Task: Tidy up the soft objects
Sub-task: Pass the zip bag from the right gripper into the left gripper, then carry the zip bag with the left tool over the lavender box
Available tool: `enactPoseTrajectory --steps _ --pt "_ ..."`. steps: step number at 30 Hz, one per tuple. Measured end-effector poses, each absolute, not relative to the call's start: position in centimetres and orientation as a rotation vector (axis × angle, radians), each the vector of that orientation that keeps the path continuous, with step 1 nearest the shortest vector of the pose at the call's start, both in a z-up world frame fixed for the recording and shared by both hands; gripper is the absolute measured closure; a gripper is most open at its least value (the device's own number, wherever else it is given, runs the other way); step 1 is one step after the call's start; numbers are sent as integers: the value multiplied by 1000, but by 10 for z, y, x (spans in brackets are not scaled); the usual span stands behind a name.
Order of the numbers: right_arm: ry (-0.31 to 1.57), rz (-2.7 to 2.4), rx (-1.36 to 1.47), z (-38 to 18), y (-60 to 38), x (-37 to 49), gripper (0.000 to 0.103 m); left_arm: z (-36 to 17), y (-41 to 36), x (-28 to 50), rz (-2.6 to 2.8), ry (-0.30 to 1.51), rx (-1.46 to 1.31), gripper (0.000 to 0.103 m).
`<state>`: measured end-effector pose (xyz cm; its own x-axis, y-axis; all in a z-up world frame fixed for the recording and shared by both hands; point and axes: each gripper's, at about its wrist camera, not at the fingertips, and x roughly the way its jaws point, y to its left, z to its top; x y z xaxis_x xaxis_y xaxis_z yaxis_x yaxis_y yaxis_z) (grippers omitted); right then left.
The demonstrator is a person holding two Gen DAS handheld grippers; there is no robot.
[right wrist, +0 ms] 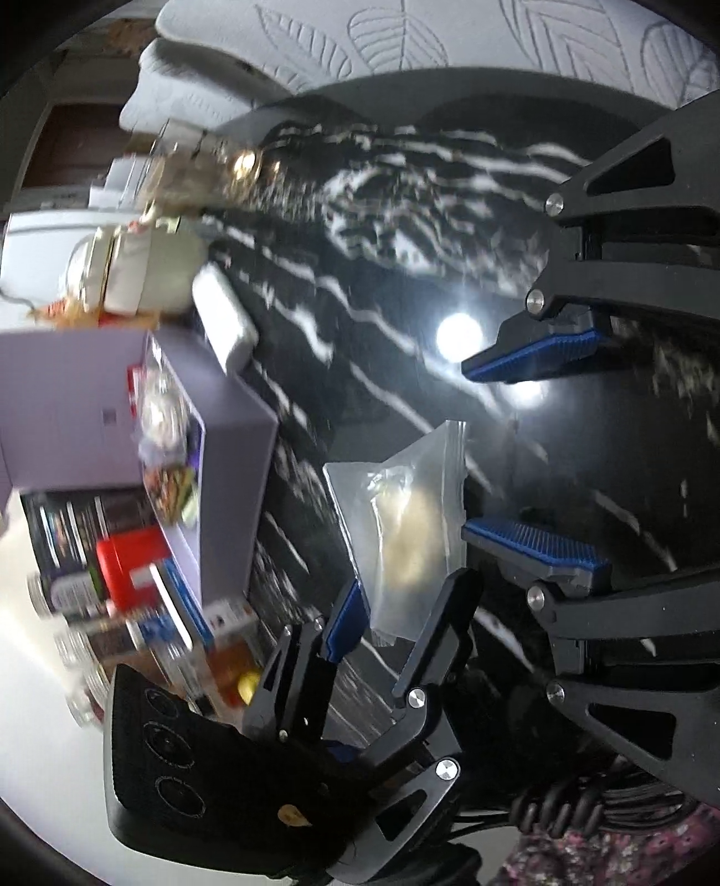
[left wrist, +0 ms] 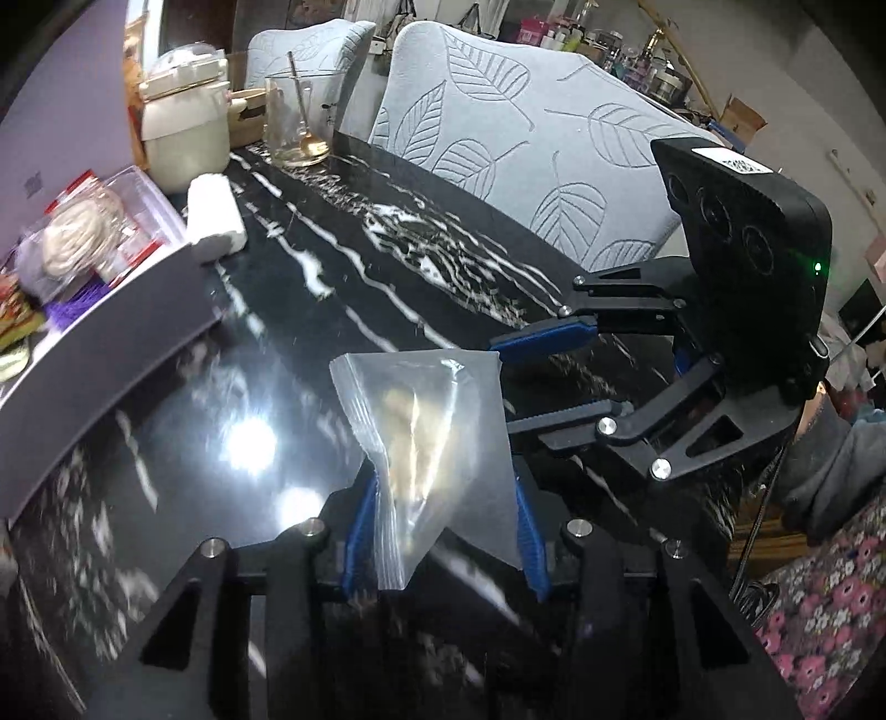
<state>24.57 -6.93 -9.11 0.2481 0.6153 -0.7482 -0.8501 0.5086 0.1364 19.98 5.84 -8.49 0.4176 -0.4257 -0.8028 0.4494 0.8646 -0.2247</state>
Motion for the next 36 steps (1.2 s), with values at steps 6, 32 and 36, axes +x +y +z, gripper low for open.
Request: enactPoseTrajectory --steps 6,32,36 --pt "836 1068 -326 -89 -51 224 77 -77 76 175 -509 971 -21 60" --pt "734 1082 -229 -48 43 193 78 -37 171 136 -211 828 -150 60" --pt "708 1084 -238 -37 57 197 78 -27 182 142 -176 800 -166 60"
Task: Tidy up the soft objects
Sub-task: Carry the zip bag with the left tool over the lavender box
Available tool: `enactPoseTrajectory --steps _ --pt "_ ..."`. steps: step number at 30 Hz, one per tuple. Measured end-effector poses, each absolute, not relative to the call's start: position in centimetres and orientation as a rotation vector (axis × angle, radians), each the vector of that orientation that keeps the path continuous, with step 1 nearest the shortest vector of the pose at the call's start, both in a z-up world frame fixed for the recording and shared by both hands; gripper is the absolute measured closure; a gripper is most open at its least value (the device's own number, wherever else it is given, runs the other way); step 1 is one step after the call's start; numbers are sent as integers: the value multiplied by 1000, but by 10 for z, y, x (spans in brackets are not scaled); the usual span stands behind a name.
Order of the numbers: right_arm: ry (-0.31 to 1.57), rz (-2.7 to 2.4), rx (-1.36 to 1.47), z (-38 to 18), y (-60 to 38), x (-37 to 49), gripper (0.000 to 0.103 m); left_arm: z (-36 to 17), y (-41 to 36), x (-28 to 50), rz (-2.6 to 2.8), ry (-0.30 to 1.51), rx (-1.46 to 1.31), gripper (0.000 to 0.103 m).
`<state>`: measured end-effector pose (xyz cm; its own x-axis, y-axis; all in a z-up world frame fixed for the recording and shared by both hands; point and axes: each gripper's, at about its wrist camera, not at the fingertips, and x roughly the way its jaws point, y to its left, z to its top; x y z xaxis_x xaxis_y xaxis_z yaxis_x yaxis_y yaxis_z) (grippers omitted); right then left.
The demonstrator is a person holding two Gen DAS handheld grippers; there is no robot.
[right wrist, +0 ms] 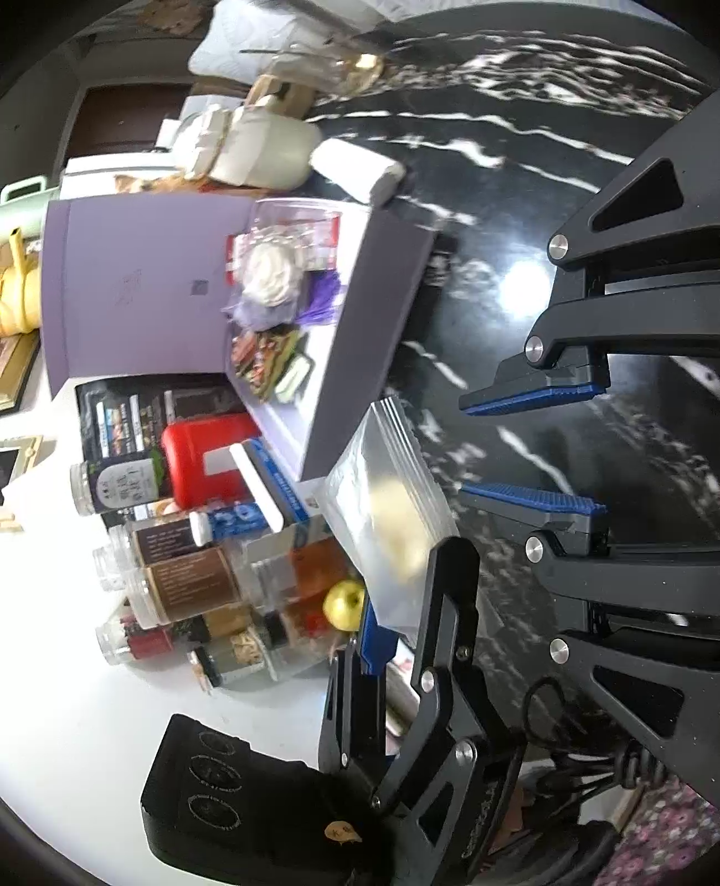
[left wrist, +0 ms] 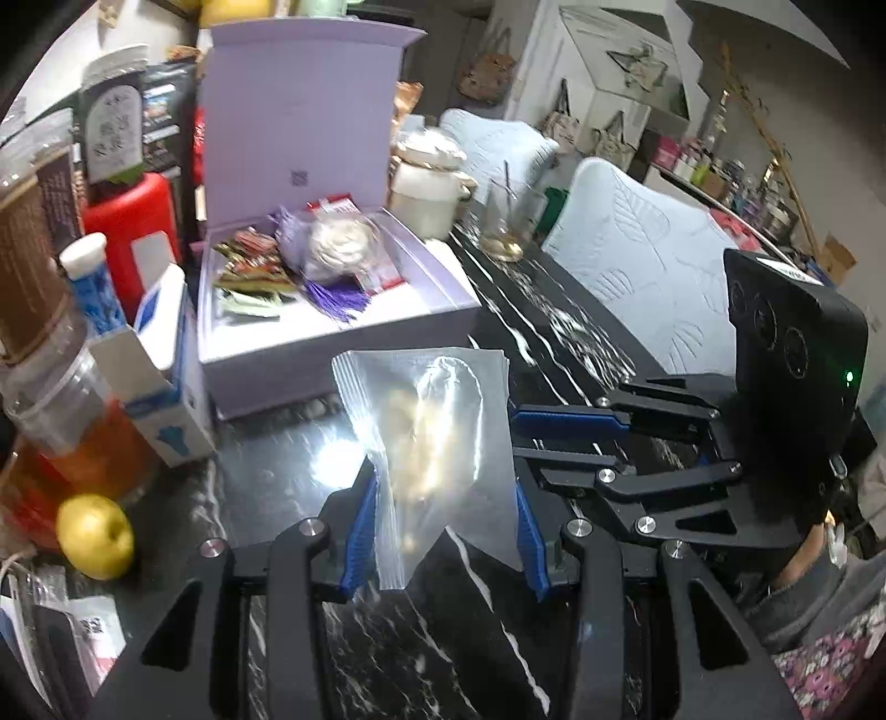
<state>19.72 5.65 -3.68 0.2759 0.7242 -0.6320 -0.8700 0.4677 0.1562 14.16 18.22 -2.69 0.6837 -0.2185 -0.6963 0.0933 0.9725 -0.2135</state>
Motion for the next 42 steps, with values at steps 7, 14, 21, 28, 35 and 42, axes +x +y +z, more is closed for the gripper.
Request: enactPoseTrajectory --steps 7,14,21,28,35,42 --pt "676 1058 -239 -17 73 214 78 -3 195 157 -123 740 -153 60" --pt "619 1038 -232 10 80 232 78 23 206 179 -99 682 -140 60" --pt "572 1016 -230 31 85 255 78 43 212 205 -85 640 -111 60" --pt "537 1002 -229 47 92 279 78 53 218 234 -95 616 -101 60" --pt "517 988 -235 56 102 309 78 60 222 266 -86 602 -68 60" --pt "518 964 -226 54 111 341 78 51 225 300 -63 619 -56 60"
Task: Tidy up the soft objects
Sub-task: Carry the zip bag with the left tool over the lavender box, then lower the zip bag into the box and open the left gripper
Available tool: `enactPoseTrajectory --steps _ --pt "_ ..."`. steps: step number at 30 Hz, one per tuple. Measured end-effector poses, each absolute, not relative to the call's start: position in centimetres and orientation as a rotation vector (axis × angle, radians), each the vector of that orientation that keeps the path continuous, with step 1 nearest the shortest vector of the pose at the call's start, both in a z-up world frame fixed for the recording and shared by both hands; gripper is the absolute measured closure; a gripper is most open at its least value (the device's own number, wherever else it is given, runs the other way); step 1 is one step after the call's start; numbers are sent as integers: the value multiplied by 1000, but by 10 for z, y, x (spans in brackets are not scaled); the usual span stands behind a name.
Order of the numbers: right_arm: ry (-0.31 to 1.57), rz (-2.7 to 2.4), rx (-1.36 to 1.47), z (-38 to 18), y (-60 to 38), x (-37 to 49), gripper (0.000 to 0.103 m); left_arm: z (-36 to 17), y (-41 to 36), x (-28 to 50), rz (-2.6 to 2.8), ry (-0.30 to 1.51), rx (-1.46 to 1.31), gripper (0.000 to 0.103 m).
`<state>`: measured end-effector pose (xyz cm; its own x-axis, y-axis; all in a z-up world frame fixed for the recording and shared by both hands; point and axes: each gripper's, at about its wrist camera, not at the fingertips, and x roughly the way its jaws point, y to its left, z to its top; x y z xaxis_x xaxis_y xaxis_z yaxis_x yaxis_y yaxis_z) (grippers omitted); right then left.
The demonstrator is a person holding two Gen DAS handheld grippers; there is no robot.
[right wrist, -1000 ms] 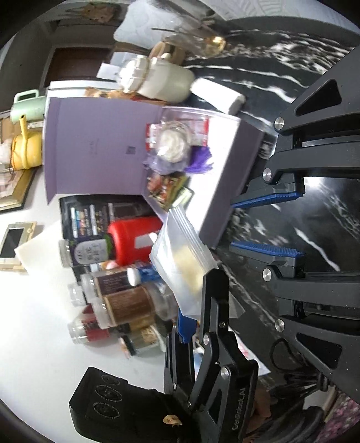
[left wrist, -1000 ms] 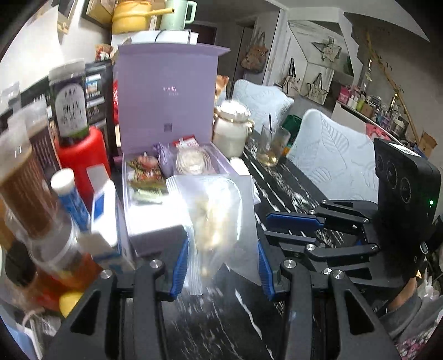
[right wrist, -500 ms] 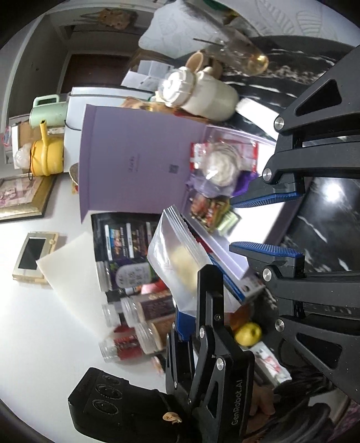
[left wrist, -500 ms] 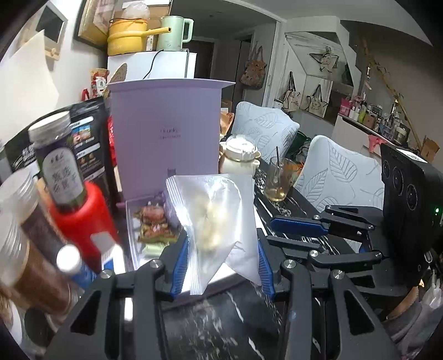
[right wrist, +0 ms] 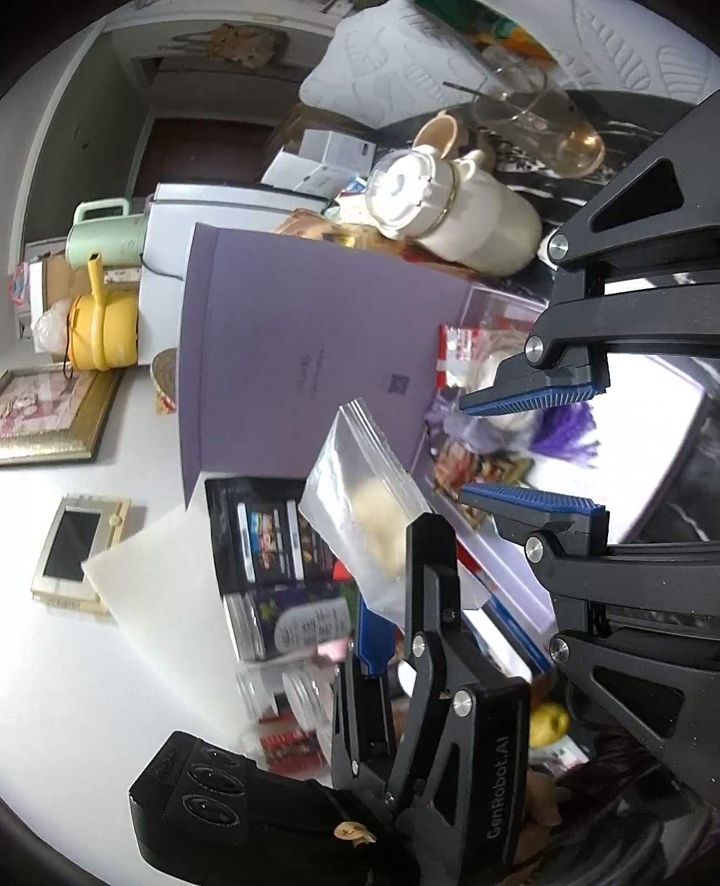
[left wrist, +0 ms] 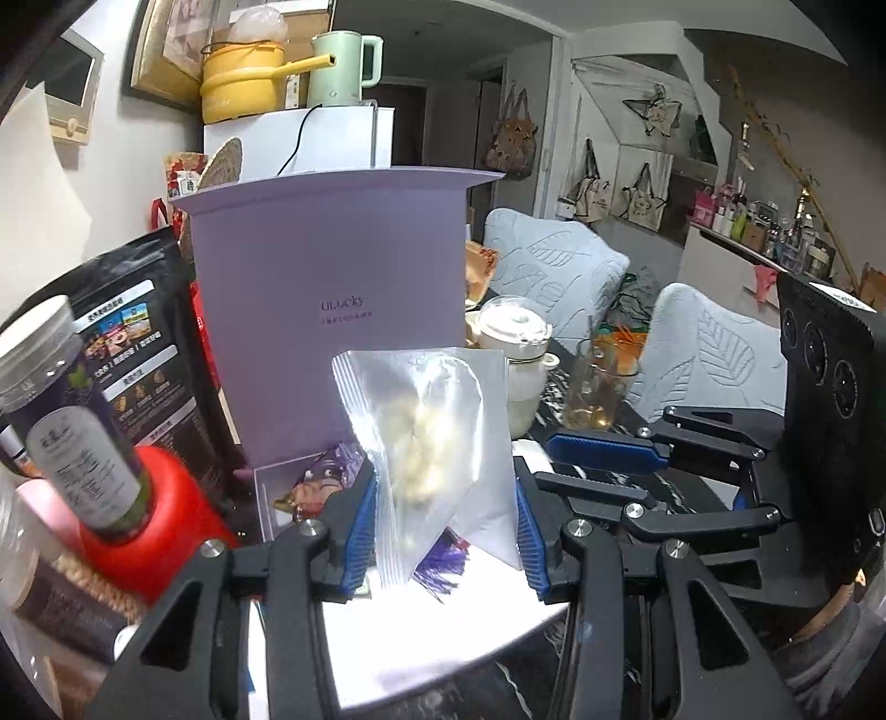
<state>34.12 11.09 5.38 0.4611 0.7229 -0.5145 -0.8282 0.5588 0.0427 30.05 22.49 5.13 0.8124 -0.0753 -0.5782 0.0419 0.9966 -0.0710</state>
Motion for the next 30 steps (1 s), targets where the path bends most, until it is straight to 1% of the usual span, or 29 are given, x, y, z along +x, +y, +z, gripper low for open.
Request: enactPoseTrajectory --steps 15,30 --pt "637 939 -225 2 131 393 78 -15 243 355 -14 750 -107 60" --pt "734 909 -259 -32 140 409 78 -51 244 371 66 848 -107 60"
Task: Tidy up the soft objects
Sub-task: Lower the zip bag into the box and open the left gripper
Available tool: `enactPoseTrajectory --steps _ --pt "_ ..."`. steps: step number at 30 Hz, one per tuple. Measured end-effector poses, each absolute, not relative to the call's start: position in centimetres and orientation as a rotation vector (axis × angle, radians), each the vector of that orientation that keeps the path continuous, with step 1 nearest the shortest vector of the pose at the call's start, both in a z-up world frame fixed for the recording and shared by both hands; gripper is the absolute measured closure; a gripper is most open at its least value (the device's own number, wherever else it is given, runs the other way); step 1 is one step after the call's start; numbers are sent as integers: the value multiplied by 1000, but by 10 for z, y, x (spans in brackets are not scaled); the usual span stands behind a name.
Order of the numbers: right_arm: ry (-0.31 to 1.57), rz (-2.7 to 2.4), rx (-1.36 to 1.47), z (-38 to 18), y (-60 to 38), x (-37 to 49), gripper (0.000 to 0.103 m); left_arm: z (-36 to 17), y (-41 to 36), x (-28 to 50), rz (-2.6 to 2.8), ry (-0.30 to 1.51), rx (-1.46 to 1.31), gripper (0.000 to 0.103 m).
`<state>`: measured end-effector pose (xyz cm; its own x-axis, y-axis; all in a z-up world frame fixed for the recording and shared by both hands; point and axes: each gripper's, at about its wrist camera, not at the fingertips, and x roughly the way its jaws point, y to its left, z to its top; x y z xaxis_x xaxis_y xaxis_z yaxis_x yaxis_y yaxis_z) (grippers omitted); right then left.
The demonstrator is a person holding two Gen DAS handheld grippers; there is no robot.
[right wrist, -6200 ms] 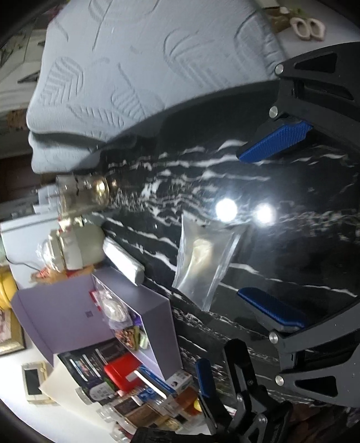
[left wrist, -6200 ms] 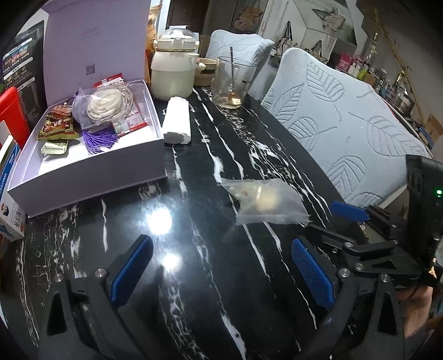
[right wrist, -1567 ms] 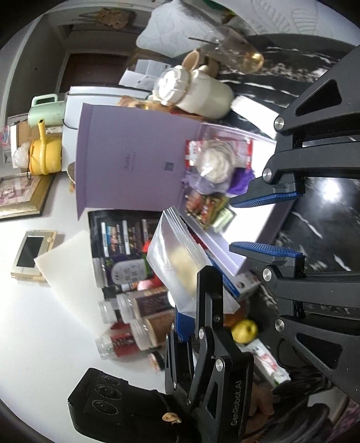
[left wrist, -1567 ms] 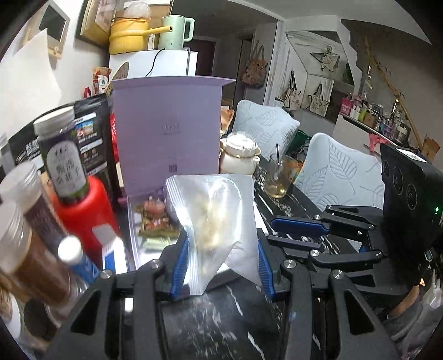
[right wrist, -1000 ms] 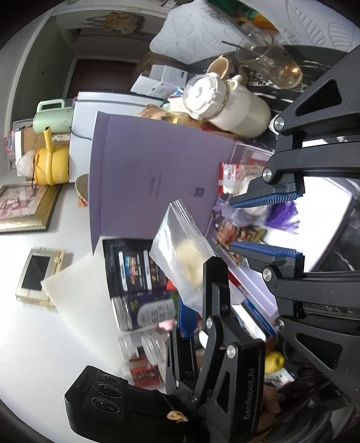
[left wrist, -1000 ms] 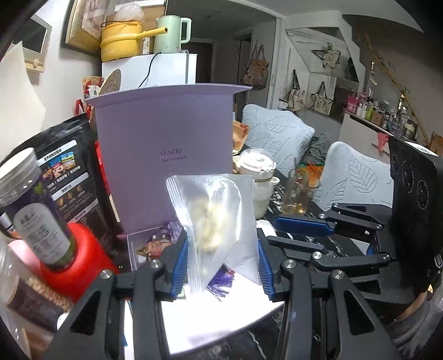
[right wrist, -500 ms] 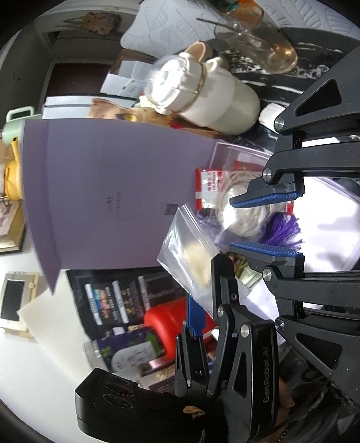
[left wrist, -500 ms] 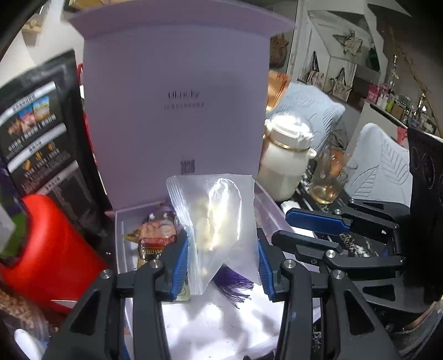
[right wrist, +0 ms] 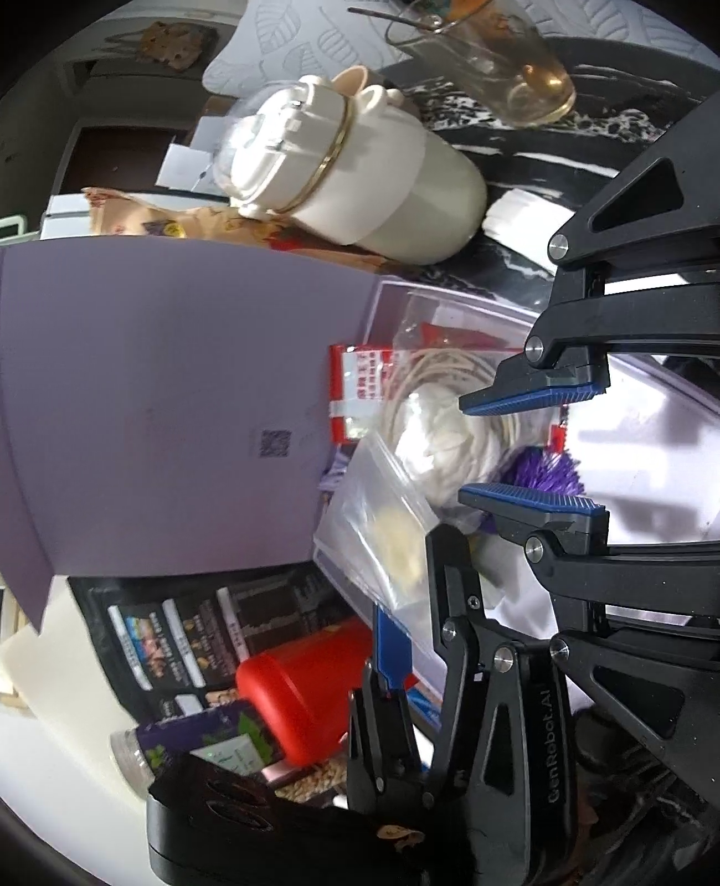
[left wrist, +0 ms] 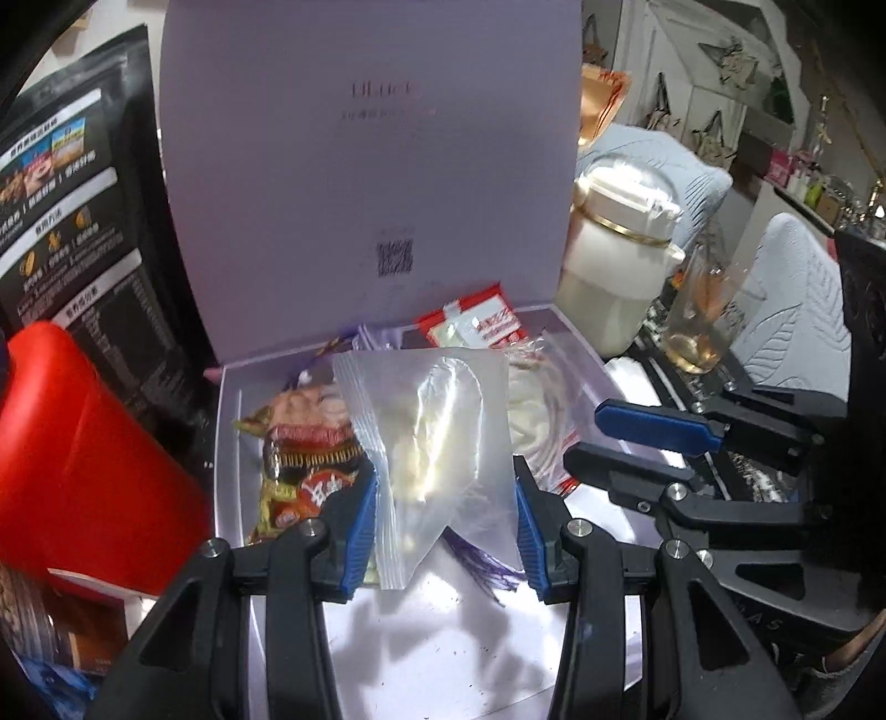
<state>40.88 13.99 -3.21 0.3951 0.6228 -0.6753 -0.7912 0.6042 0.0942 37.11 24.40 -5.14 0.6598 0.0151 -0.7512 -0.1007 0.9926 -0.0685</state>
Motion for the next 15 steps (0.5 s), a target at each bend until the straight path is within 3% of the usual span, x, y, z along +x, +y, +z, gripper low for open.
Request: enactPoseTrajectory --steps 15 --pt "785 882 -315 -50 154 410 78 -84 247 378 176 976 -104 57"
